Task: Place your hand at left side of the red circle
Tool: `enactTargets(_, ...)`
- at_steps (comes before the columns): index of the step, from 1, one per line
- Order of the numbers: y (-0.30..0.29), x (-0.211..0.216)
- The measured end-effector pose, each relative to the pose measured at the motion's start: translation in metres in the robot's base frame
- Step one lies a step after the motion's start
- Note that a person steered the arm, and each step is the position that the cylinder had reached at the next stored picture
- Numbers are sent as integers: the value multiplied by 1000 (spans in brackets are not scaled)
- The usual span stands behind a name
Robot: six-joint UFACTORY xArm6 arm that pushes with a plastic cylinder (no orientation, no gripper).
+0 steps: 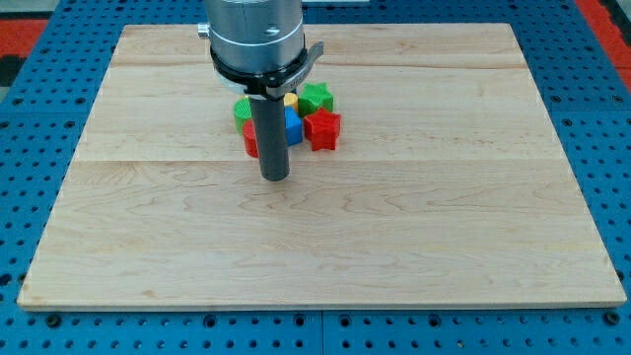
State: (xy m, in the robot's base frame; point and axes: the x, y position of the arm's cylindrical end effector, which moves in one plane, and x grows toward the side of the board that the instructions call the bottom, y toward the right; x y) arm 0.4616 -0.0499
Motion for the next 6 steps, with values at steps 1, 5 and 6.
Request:
enactTargets(1, 0, 2)
enactTargets(5, 16, 27)
enactTargets(6, 16, 27)
